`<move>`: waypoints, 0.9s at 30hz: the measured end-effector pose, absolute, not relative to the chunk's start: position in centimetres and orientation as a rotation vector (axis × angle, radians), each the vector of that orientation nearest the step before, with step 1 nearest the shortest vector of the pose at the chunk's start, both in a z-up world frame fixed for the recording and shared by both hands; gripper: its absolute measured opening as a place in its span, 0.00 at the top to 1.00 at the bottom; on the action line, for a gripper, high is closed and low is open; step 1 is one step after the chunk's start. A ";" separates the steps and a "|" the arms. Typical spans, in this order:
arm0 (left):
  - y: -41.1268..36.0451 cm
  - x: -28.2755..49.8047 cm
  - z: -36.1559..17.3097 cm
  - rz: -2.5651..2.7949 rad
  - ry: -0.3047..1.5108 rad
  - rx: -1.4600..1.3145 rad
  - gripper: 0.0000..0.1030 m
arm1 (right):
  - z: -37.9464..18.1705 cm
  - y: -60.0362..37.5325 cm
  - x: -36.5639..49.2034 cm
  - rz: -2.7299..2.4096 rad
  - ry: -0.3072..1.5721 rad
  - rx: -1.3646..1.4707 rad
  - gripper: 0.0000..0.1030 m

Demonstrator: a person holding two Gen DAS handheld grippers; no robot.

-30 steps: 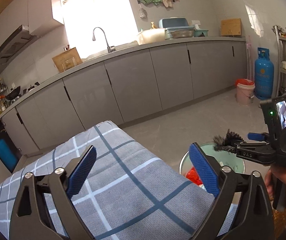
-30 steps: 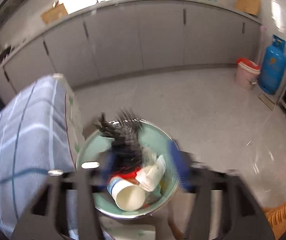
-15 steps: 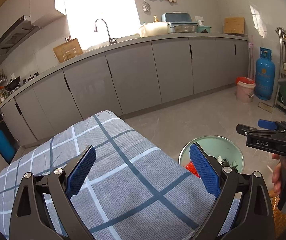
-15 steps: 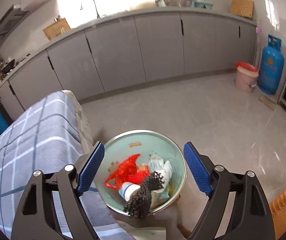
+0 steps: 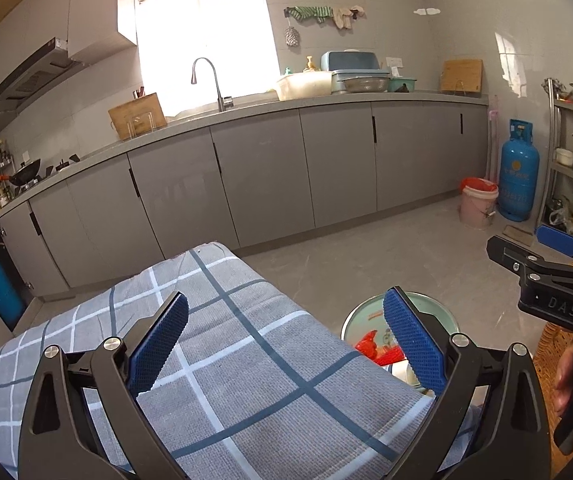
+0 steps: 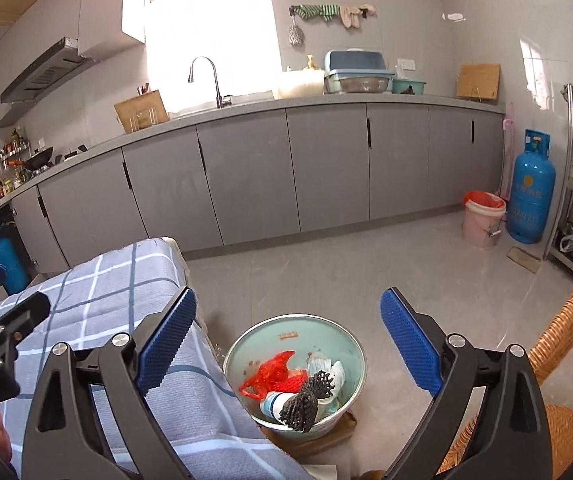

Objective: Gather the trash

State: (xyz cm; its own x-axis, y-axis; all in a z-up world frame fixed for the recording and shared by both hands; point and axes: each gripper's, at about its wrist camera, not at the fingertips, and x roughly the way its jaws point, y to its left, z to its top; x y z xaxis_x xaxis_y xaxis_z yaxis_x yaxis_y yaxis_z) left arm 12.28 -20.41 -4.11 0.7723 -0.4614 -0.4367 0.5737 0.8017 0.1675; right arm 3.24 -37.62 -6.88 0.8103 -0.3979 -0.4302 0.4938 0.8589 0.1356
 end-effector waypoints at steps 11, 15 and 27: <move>-20.0 12.2 -4.0 -0.569 0.416 0.298 0.04 | -6.8 -36.7 2.4 -0.479 0.398 0.244 0.10; -20.1 12.4 -4.2 -0.559 0.428 0.303 0.04 | -7.1 -36.2 2.3 -0.476 0.400 0.244 0.10; -20.3 12.1 -4.4 -0.565 0.426 0.320 0.04 | -7.1 -36.2 2.1 -0.481 0.397 0.246 0.10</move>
State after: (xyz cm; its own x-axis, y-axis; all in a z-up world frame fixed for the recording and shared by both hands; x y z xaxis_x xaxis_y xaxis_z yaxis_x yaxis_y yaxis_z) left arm 12.14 -20.33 -4.45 0.7624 -0.4447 -0.4701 0.5744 0.7997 0.1749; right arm 2.07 -36.18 -7.08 0.8127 -0.3989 -0.4247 0.4930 0.8593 0.1363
